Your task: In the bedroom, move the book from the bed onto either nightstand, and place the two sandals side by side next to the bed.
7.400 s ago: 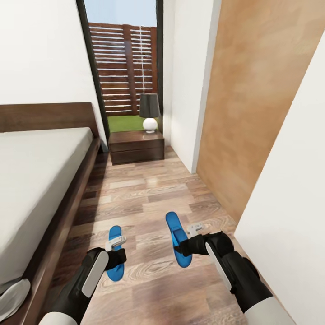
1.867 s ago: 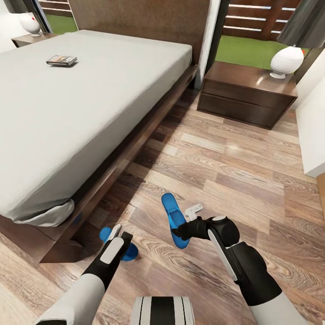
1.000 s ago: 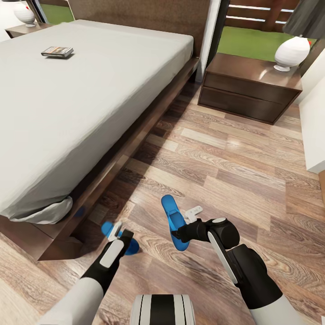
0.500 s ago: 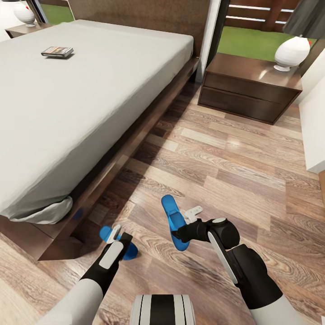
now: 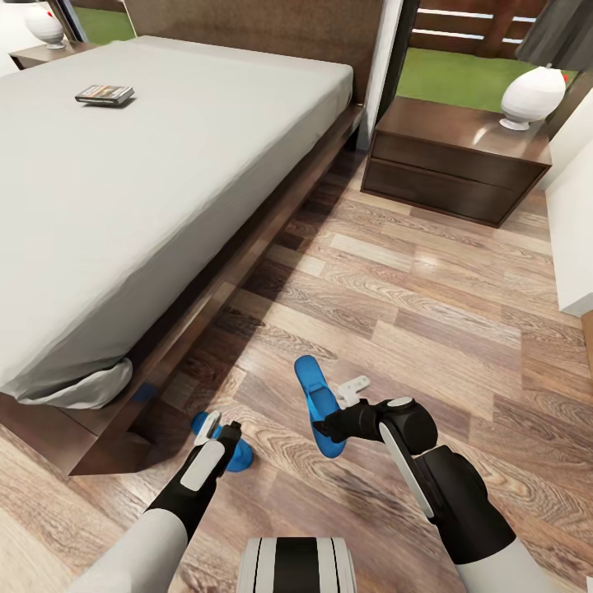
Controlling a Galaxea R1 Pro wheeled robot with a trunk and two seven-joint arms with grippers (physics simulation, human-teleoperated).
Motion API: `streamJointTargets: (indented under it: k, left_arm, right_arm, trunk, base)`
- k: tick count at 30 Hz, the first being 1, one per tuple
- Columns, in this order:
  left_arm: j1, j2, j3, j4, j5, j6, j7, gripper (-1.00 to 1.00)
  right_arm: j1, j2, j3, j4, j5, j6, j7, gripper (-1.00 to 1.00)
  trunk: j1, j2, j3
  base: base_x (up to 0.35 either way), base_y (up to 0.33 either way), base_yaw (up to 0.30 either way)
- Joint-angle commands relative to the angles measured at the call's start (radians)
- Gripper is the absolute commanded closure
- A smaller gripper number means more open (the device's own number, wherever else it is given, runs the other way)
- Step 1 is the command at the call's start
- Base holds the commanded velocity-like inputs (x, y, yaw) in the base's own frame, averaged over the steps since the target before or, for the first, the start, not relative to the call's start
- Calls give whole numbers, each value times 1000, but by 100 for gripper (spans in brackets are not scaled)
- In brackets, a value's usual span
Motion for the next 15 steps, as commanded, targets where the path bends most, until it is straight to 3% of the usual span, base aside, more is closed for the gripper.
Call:
streamJointTargets:
  k: [1,10,15]
  left_arm:
    - [0,0,1,-2,5,1,4,-100]
    - [6,1,-5,-15,-5,2,13,-100]
    - [55,3,-23,-65,-6,12,54,-100]
  right_arm:
    - [-1,-1,1,-1,-3,4,-4,100]
    - [-1,1,-2,0,-2,4,-4,100]
    - [-3,3,-10,12,-3,4,-4,100]
  trunk:
    - [0,0,-1]
    - [0,0,-1]
    - [0,0,-1]
  base:
    - [0,0,0]
    - [0,0,0]
    - [0,0,8]
